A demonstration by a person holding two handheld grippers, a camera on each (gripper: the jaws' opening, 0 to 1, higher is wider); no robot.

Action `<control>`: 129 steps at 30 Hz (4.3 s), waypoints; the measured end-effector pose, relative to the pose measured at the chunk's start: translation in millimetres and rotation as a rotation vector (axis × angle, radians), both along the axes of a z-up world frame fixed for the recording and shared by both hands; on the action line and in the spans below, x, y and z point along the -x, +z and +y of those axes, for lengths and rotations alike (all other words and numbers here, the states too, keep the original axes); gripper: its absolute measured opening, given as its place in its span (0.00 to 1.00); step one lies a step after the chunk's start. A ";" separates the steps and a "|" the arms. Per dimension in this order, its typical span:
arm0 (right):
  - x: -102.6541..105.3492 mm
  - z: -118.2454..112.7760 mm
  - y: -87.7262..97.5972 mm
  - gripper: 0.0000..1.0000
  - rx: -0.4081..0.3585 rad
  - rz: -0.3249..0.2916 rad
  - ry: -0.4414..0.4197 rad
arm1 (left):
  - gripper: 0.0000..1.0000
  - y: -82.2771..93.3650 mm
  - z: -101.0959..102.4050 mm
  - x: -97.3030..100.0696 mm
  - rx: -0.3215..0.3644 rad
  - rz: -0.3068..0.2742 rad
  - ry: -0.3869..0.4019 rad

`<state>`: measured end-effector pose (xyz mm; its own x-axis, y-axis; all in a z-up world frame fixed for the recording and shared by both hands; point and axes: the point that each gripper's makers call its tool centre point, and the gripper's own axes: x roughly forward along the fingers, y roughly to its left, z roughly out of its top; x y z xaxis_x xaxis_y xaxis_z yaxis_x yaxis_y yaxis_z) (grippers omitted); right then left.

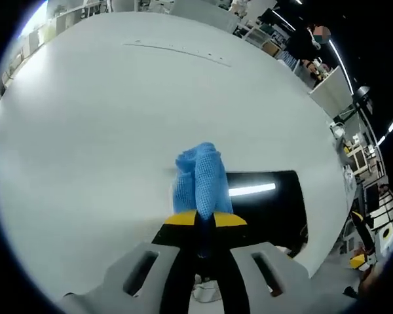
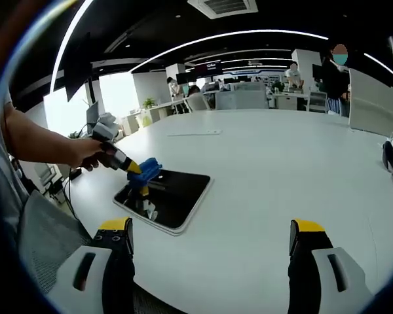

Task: Wipe the mirror surface with the cleaning cloth until all visible marks leave the cleaned area.

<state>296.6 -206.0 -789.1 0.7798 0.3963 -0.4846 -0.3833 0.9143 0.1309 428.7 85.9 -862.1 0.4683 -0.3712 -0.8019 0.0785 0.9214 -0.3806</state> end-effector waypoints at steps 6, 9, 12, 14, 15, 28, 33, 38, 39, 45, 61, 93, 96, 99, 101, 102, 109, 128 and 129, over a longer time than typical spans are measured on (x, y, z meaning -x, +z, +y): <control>0.1 0.3 -0.8 0.98 0.002 0.001 0.004 | 0.03 0.1 -3.1 -0.9 -0.006 0.004 -0.010; 0.4 0.7 -0.4 0.98 0.004 0.001 0.005 | 0.03 0.0 -8.4 0.2 0.004 0.019 -0.006; 0.6 1.5 -0.5 0.98 -0.002 0.004 0.007 | 0.03 0.3 -15.0 0.3 0.001 0.024 -0.022; 0.8 2.1 -1.2 0.98 -0.006 0.008 0.010 | 0.03 0.4 -20.3 0.2 0.004 0.026 -0.026; 1.2 2.7 -1.6 0.98 -0.008 0.012 0.012 | 0.03 0.4 -22.6 0.3 0.003 0.023 -0.035; 2.0 4.3 -3.3 0.98 -0.011 0.020 0.024 | 0.03 -1.1 -47.4 -6.9 0.011 0.043 -0.063; 1.7 4.2 -2.7 0.98 -0.019 0.020 0.022 | 0.03 -1.0 -57.1 -9.1 0.029 0.049 -0.059; 1.7 4.4 -1.4 0.98 -0.024 0.016 0.019 | 0.03 -0.7 -71.1 -10.4 0.024 0.046 -0.081; 1.6 4.5 -1.0 0.98 -0.026 0.015 0.019 | 0.03 -0.8 -73.8 -10.6 0.026 0.046 -0.084; 1.0 3.3 -0.7 0.98 -0.029 0.011 0.013 | 0.03 -0.8 -92.2 -10.8 0.032 0.049 -0.108; 0.6 1.8 -0.5 0.98 -0.031 0.007 0.008 | 0.04 -1.3 -134.7 -10.4 0.054 0.066 -0.145; 1.6 1.2 -4.6 0.97 -0.013 0.028 0.008 | 0.04 -2.2 -180.0 -14.1 0.097 0.059 -0.177; 1.7 1.6 -3.8 0.97 -0.014 0.027 0.008 | 0.04 -2.1 -180.8 -13.8 0.089 0.048 -0.204; 1.4 1.2 -4.5 0.97 -0.015 0.027 0.008 | 0.05 -3.1 -181.3 -15.0 0.071 0.045 -0.214; 1.6 1.5 -4.5 0.97 -0.015 0.027 0.010 | 0.04 -3.2 -181.0 -15.0 0.069 0.047 -0.209; 1.5 1.6 -4.5 0.97 -0.014 0.027 0.010 | 0.04 -3.2 -181.1 -14.7 0.069 0.051 -0.202; 1.9 2.4 -5.1 0.97 -0.010 0.029 0.016 | 0.04 -3.6 -187.4 -2.9 0.078 0.072 -0.244; 2.3 2.0 -7.5 0.97 -0.002 0.036 0.019 | 0.03 -2.3 -184.1 11.6 0.026 0.007 -0.256; 2.5 2.2 -7.0 0.97 -0.001 0.037 0.018 | 0.03 -2.4 -183.5 14.5 0.027 0.007 -0.258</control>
